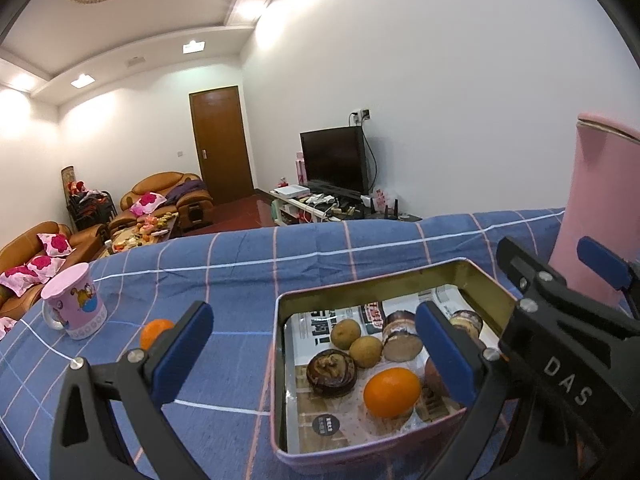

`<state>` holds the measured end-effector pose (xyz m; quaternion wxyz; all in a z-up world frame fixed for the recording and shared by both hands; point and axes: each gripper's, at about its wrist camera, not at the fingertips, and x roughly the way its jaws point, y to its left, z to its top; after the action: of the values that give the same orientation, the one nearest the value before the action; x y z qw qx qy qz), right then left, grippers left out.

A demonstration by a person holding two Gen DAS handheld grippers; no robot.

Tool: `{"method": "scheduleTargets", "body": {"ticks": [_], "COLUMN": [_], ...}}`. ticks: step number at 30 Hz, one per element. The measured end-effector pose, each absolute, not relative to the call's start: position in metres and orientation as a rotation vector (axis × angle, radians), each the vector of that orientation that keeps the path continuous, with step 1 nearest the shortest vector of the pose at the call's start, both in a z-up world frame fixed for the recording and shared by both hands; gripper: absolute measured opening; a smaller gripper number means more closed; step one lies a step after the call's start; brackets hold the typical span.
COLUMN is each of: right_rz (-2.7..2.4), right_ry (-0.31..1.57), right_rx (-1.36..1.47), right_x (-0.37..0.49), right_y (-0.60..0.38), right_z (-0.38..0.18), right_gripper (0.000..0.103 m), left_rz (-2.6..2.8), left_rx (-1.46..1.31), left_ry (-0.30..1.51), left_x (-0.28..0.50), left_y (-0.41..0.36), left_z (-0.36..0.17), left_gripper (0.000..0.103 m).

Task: Organize fruits
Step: 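Withdraw both tools from the tin box toward the last orange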

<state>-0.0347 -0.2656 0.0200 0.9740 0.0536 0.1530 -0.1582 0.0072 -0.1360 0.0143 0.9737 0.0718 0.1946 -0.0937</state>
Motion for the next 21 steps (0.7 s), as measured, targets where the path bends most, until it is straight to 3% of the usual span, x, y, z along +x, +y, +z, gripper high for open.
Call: {"method": "scheduleTargets", "body": {"ticks": [21], "right_rz": [-0.320], "right_ry": [0.320], "right_rx": [0.114], "right_x": [-0.051], "right_y": [-0.233], "right_z": [0.020], "right_gripper": [0.086], "left_rz": [-0.213], "left_rx": [0.152], "left_ry": [0.405], "left_x": [-0.013], "left_y": [-0.106], "left_z": [0.013], "left_gripper": [0.103]}}
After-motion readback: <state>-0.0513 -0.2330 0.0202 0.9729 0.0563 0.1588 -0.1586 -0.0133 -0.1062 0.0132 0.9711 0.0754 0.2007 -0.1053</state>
